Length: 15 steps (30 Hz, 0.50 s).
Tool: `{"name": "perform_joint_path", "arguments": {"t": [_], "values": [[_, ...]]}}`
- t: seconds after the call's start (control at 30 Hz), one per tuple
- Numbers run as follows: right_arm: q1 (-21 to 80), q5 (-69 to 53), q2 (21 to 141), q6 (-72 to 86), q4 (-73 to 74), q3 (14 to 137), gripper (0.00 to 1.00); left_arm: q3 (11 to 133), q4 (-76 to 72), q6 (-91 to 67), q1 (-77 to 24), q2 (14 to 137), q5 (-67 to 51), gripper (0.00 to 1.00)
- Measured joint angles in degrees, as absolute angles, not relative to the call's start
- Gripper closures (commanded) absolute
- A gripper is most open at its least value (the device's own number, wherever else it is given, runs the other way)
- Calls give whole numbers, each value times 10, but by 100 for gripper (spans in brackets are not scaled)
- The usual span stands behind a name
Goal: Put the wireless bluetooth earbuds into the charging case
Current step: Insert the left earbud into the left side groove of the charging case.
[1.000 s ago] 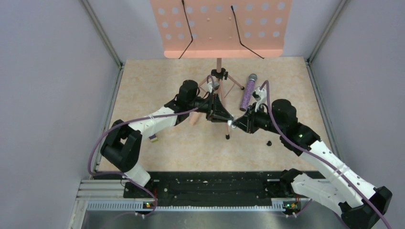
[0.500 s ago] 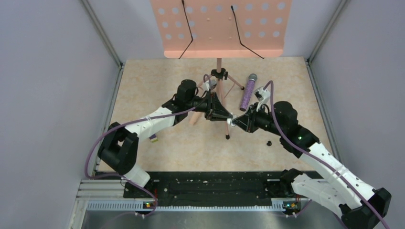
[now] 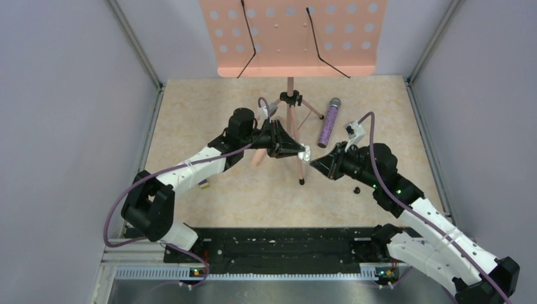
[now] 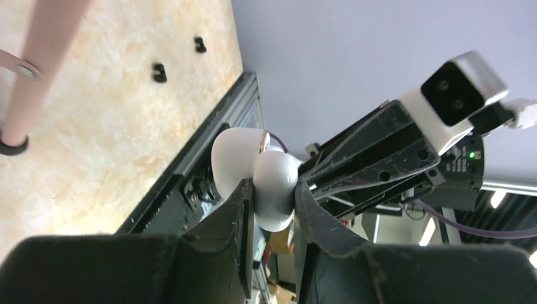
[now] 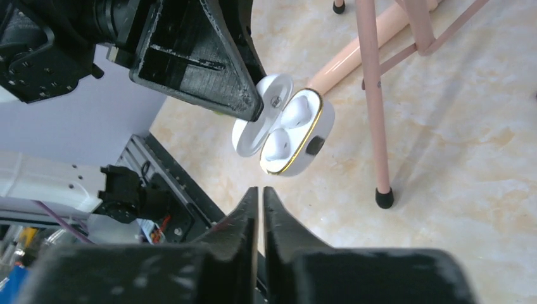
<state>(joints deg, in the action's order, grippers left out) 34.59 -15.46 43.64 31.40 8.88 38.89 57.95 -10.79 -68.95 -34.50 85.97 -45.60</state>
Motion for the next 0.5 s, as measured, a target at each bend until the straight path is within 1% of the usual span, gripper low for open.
{"name": "perform_joint_path", "arguments": {"t": [0.27,0.33,0.4,0.5], "values": [[349,-141,424,374,55,347,100,565,-135,-692,-339,848,-408,100],[349,-137,424,384,50,345,94,565,-137,-692,-339,845,-403,100],[350,-133,424,391,42,345,90,564,-138,-691,-339,844,-401,100],[351,-122,420,392,33,345,78,564,-138,-689,-339,842,-400,100]]}}
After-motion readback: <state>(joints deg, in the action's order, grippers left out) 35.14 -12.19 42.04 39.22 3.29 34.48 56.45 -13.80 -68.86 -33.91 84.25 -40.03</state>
